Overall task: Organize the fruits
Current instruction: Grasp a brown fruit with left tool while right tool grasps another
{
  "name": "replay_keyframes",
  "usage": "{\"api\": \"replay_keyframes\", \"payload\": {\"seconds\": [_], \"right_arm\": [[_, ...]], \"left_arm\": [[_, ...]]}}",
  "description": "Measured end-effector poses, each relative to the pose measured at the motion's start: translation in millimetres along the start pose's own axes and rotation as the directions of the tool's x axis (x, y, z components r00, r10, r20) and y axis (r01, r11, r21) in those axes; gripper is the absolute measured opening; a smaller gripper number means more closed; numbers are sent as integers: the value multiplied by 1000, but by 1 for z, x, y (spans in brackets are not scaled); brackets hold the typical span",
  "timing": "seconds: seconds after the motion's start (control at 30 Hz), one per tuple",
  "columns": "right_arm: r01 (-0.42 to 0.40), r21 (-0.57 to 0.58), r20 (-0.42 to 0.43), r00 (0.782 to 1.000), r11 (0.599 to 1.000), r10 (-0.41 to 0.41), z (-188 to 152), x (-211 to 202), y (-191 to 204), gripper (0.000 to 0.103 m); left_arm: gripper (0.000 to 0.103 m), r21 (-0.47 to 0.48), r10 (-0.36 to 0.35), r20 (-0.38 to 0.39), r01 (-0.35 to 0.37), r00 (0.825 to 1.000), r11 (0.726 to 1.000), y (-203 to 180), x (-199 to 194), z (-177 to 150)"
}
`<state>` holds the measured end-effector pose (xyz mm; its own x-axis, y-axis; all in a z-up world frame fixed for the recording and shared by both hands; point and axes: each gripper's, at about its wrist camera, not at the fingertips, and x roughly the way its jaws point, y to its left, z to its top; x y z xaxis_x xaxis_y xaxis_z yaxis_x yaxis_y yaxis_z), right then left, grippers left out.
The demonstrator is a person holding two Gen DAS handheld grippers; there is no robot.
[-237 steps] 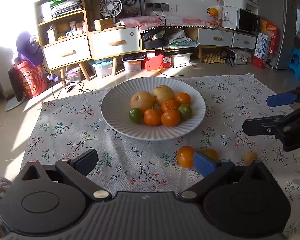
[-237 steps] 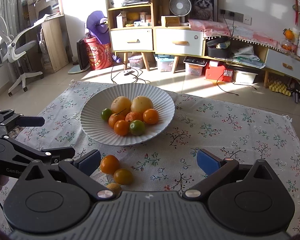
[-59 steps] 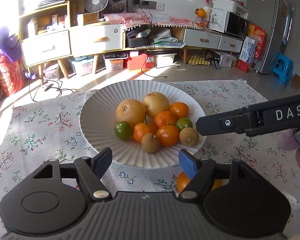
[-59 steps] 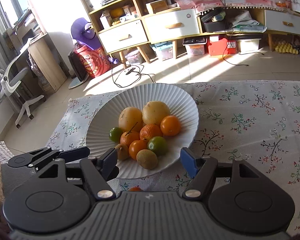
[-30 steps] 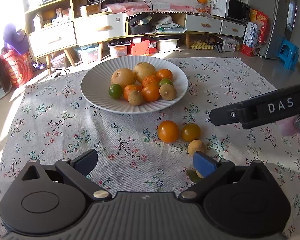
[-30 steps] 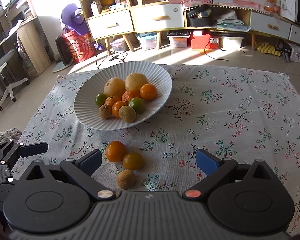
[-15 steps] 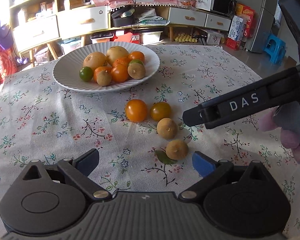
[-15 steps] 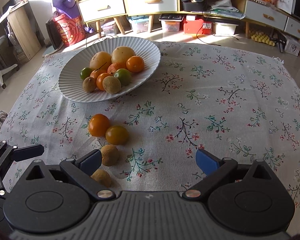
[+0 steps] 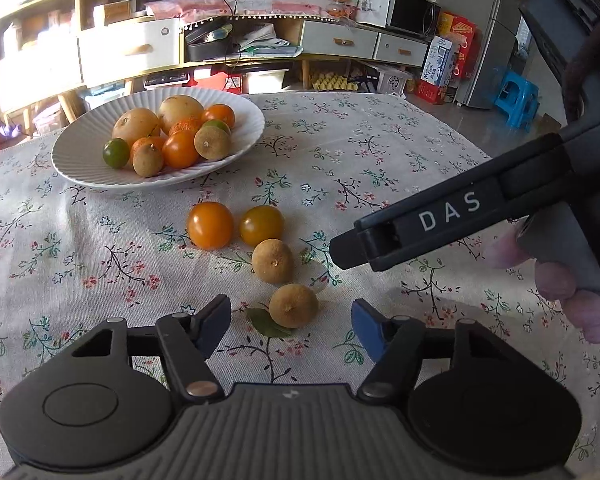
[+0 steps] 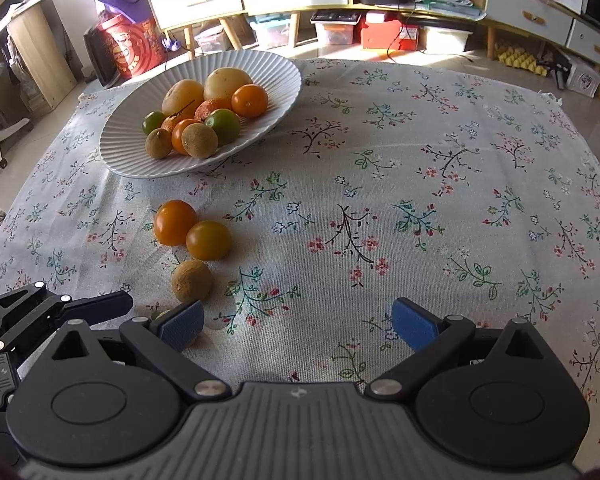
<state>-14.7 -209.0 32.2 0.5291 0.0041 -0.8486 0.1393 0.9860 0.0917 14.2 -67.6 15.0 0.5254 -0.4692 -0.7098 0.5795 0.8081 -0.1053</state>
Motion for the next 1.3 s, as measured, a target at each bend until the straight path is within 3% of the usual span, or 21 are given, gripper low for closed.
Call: {"api": "replay_keyframes", "payload": {"seconds": [0.17, 0.27, 0.7, 0.93, 1.3], "right_arm": [[-5, -2, -4, 1000, 1000, 5, 1, 0, 0, 100], [-8, -10, -4, 1000, 1000, 8, 2, 0, 2, 100], [-28, -12, -10, 1000, 1000, 28, 3, 5, 11, 95], [-96, -11, -33, 995, 995, 96, 3, 10, 20, 73], [-122, -70, 16, 992, 990, 123, 3, 11, 37, 61]], "left_arm": [[39, -5, -11, -1, 11, 1000, 1000, -2, 2, 1], [18, -6, -2, -6, 2, 1000, 1000, -1, 3, 1], [18, -42, 87, -27, -88, 996, 995, 19, -15, 3], [18, -87, 114, -42, -118, 993, 989, 37, -25, -2], [18, -126, 118, -57, -124, 991, 984, 51, -34, -6]]}}
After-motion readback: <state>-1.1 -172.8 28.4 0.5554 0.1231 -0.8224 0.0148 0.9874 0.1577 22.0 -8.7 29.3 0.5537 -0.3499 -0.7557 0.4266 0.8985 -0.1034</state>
